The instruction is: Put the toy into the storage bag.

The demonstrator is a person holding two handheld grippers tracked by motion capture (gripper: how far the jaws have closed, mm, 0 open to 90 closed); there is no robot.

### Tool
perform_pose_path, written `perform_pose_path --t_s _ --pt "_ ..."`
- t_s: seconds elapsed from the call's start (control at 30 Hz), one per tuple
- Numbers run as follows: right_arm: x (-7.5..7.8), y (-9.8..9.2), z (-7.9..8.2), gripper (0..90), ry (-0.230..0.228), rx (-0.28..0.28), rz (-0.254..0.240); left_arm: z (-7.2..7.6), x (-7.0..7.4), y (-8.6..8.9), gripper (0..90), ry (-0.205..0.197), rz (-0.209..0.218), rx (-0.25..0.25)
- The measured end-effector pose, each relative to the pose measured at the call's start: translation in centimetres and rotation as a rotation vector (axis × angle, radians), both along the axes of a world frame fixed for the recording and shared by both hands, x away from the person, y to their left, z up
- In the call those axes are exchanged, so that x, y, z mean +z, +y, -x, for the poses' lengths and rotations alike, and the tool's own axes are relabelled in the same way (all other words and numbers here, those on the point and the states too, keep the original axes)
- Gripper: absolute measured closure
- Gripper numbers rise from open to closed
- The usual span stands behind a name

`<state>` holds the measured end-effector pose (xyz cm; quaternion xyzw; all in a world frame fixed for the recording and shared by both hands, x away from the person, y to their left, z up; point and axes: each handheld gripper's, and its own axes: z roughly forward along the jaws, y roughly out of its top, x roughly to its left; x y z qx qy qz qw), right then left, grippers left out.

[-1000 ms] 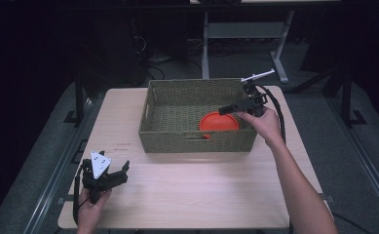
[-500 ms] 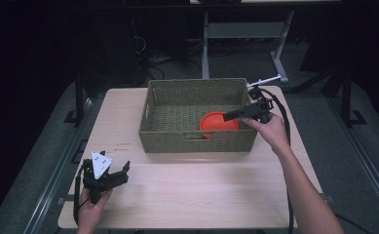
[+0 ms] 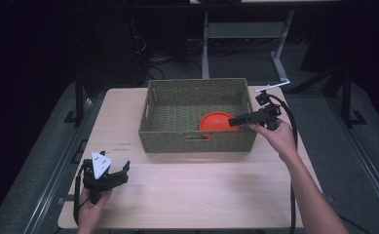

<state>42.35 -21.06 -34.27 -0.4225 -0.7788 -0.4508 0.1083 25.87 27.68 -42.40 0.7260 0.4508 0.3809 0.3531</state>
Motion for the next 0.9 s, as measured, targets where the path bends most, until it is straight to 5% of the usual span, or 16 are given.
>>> perform_pose_path --t_s 0.9 --pt "-0.7 -2.5 4.2 23.9 -0.041 0.022 -0.056 0.0 0.0 -0.1 12.9 0.003 -0.004 -0.002"
